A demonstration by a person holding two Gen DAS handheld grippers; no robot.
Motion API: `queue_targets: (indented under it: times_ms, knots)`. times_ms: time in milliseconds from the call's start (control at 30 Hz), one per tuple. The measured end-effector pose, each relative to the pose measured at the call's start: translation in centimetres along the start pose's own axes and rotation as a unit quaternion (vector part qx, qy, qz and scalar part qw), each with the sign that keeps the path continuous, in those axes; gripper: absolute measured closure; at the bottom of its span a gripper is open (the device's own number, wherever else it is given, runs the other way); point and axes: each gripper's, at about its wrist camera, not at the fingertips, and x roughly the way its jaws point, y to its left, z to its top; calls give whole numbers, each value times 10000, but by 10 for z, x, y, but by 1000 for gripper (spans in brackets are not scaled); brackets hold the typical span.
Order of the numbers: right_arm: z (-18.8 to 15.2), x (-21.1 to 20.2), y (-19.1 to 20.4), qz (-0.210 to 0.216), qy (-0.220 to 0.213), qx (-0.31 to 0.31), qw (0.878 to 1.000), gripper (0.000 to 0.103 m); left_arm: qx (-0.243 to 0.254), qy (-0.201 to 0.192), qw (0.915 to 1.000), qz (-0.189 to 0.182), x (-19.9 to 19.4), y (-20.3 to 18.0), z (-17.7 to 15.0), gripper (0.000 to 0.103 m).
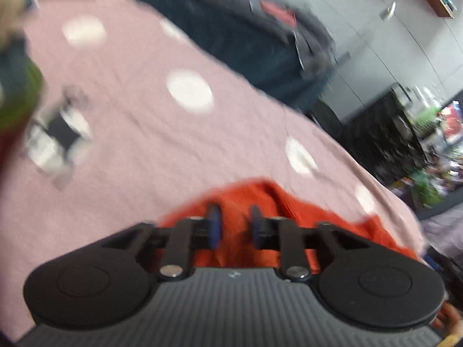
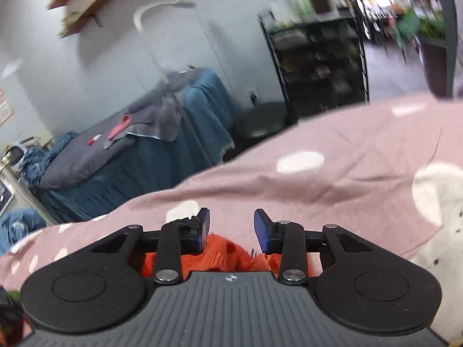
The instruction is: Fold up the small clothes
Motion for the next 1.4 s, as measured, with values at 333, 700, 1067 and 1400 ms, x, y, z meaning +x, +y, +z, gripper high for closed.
queue_targets:
  times_ms: [333, 700, 1067, 1400]
  knots:
    - [-88, -18, 95, 1593, 980, -3348, 9235, 70, 2936, -208, 9548, 420, -29, -101, -72, 38]
    - [-71, 43, 97, 486, 976, -2943, 9495, 68, 3073, -436, 9437, 1143, 34, -119, -92, 46]
    - [3, 21, 36, -145, 55, -1451, 9893, 18, 3033, -1220, 9298, 1692, 3, -121, -68, 2]
    - [-28, -18, -8, 198, 793, -688, 9943, 11, 4969, -634, 8651, -257, -53, -209, -266, 16]
